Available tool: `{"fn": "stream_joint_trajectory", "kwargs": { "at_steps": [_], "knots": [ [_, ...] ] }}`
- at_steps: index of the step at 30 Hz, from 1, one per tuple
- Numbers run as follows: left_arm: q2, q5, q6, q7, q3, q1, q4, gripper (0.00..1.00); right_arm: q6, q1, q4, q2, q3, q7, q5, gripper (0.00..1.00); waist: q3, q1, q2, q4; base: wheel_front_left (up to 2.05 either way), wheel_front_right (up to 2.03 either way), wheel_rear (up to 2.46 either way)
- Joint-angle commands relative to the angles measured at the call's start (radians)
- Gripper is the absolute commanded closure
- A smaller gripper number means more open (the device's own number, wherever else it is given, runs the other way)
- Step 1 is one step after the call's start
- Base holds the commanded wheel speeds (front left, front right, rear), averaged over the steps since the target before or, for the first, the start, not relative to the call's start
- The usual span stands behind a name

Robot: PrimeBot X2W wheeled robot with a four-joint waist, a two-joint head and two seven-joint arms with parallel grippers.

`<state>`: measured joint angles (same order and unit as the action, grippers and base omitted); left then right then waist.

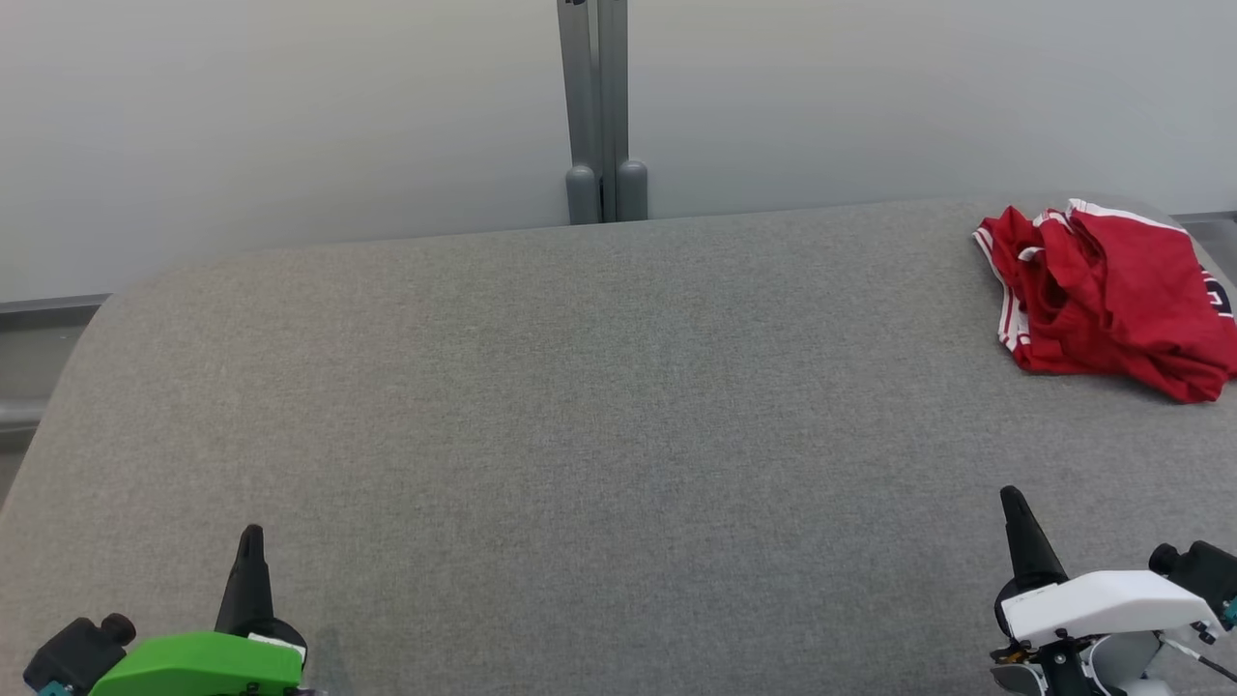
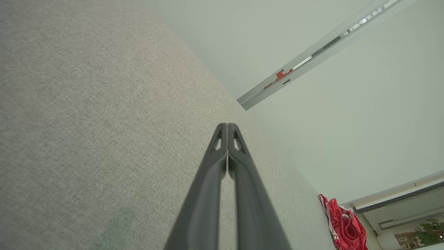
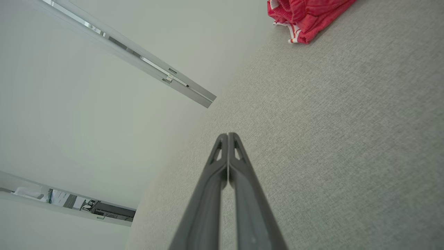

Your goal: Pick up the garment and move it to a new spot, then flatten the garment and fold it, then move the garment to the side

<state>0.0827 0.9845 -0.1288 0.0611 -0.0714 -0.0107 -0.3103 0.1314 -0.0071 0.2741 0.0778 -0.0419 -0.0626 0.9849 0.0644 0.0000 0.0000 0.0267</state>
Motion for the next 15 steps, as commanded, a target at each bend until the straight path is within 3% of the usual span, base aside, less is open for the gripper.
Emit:
{"fn": "stream_joint_trajectory", "kwargs": {
  "at_steps": [1,15],
  "knots": [
    [0.002,0.030,-0.001,-0.009,-0.008,-0.030,0.015,1.00,0.000,-0.027,-0.014,0.003,-0.007,0.009,0.032,1.00,-0.002,0.0000,0.0000,-0.001,0.00,0.00,0.00],
    [-0.007,0.176,-0.002,-0.050,-0.017,-0.049,0.029,1.00,-0.001,-0.048,-0.019,-0.005,-0.023,0.050,0.175,1.00,-0.014,0.0000,0.0000,-0.006,0.00,0.00,0.00]
  ]
}}
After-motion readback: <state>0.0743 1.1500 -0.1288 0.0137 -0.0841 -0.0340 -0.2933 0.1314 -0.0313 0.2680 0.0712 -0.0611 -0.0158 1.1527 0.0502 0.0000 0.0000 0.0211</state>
